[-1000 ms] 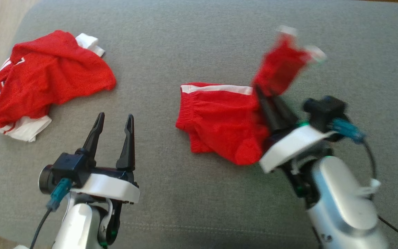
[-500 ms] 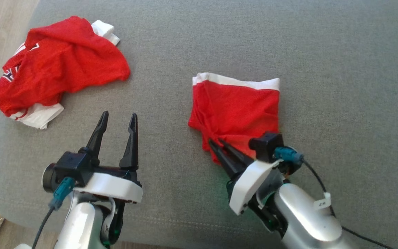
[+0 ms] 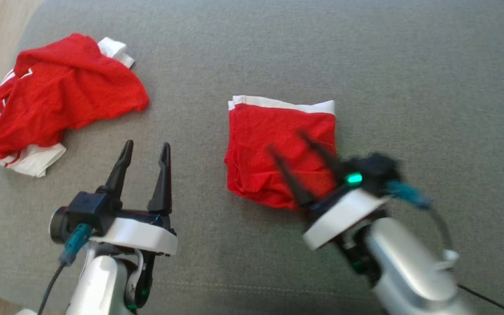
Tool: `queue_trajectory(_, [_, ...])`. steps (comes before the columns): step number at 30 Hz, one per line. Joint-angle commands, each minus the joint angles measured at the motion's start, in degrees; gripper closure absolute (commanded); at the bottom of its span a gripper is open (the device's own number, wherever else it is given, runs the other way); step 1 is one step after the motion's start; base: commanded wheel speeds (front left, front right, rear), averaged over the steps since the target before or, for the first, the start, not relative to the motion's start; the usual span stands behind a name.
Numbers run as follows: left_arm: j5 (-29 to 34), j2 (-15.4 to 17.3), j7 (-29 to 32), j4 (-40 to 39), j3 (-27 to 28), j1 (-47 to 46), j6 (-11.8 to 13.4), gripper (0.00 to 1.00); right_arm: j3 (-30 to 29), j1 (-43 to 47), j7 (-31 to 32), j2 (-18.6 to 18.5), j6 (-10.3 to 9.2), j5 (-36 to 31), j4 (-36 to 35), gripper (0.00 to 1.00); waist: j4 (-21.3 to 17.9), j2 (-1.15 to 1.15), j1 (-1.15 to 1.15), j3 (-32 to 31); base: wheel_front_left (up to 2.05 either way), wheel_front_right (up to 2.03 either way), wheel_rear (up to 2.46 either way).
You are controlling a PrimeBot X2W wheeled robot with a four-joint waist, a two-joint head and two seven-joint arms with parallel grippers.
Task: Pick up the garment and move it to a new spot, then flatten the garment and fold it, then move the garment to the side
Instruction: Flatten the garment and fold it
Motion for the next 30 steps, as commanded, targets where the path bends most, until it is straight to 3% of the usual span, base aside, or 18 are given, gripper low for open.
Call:
queue_trajectory(1, [0.42,0.56,-0.7,-2.04,2.49,-1.15,0.34,0.0,-3.09,1.72,-1.03,0.21,-0.04,-1.46,-3.1,0.0,-0.7,0.0,0.0,-0.65,0.0,0.0,0.0])
queue_trajectory(3, [0.48,0.65,-0.7,-2.09,2.69,-1.01,0.42,0.0,-5.86,2.61,-1.27,0.2,-0.04,-2.49,-3.98,0.0,-1.01,0.0,0.0,-0.93,0.0,0.0,0.0])
queue_trajectory(4, [0.68,0.91,-0.7,-2.29,3.11,-0.72,0.64,0.0,-11.44,4.5,-1.24,0.33,-0.04,-4.44,-5.63,0.0,-1.63,0.0,0.0,-1.51,0.0,0.0,0.0])
queue_trajectory(6, [1.17,1.36,-0.7,-2.35,3.31,-0.43,0.83,0.0,-16.9,6.25,-0.83,0.41,-0.04,-6.61,-7.18,0.0,-2.16,0.0,0.0,-2.02,0.0,0.0,0.0])
queue_trajectory(14, [1.69,2.0,-0.7,-2.46,3.72,0.38,1.07,0.0,-29.37,11.62,2.01,-0.2,-0.04,-12.8,-11.76,0.0,-3.03,0.0,0.0,-3.47,0.0,0.0,0.0])
queue_trajectory(18, [1.78,2.46,-0.7,-2.53,4.16,1.67,1.42,0.0,-31.94,14.48,3.1,0.42,-0.04,-14.17,-13.98,0.0,-3.32,0.0,0.0,-4.82,0.0,0.0,0.0])
queue_trajectory(30, [1.81,4.26,0.5,-2.83,3.31,7.99,1.78,0.0,-32.18,21.0,6.43,0.8,-0.04,-14.75,-17.9,0.0,-3.31,0.0,0.0,-10.39,0.0,0.0,0.0])
